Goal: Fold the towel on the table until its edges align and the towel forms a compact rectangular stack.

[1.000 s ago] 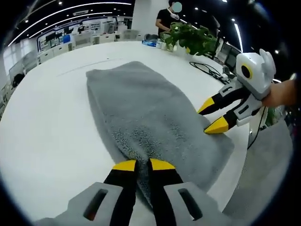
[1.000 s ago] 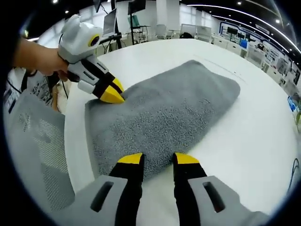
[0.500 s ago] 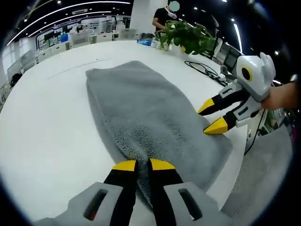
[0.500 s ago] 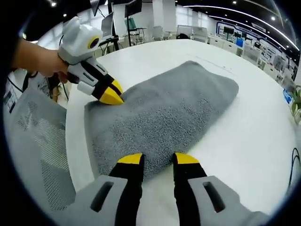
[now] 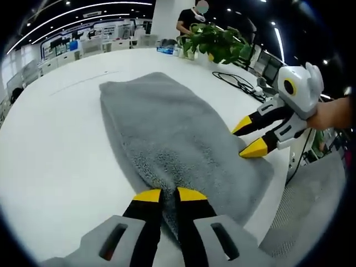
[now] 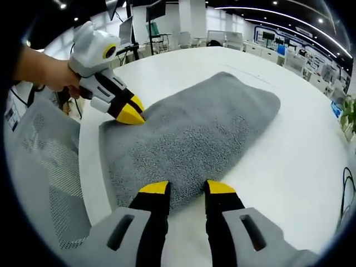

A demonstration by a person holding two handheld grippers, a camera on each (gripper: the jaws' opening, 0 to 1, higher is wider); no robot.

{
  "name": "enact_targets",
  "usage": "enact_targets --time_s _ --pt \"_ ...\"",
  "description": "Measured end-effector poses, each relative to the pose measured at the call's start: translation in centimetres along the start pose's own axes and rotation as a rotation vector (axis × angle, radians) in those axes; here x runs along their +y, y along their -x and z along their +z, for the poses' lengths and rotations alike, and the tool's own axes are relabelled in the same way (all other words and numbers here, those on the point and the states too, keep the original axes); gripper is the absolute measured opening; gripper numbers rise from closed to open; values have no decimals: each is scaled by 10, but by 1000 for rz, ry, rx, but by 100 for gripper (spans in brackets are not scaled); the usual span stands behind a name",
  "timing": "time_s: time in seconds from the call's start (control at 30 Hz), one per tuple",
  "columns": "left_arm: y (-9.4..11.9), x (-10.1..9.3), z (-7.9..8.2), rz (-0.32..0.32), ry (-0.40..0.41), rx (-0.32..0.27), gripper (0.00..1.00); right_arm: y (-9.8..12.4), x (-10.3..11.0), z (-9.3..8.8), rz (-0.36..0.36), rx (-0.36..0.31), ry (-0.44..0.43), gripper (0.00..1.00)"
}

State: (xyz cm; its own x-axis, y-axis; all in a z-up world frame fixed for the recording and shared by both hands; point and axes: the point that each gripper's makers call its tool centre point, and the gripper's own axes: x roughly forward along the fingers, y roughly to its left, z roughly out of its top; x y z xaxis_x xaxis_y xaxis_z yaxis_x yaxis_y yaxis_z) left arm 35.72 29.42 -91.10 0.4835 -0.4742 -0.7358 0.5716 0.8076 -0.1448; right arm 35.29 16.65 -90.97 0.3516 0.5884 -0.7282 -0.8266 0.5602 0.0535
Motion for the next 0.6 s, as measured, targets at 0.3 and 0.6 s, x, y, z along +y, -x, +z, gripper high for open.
enact_targets --time_s 0.3,0.6 --pt "-4 -19 1 13 -8 -23 9 13 -4 -14 -12 7 11 23" --pt "-2 -26 2 0 -27 -50 12 25 -3 -18 -23 -10 -31 24"
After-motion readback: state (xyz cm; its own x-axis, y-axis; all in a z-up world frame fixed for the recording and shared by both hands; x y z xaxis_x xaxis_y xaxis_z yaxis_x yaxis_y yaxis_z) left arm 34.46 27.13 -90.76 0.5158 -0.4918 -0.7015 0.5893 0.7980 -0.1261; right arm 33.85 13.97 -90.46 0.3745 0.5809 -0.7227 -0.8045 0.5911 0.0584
